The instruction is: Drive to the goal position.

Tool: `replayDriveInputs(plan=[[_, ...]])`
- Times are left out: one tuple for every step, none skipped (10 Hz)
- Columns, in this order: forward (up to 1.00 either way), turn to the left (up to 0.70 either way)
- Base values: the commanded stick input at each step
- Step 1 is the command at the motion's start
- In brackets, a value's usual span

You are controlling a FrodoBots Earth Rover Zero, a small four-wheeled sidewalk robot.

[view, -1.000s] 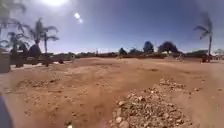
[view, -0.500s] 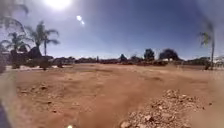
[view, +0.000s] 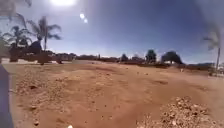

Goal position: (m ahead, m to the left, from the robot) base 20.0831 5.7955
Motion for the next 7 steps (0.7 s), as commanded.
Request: replayDriveInputs(plan=[[0.7, 0.0], [0.7, 0.0], [0.7, 0.0], [0.7, 0.0], [0.7, 0.0], [0.7, 0.0], [0.7, 0.0]])
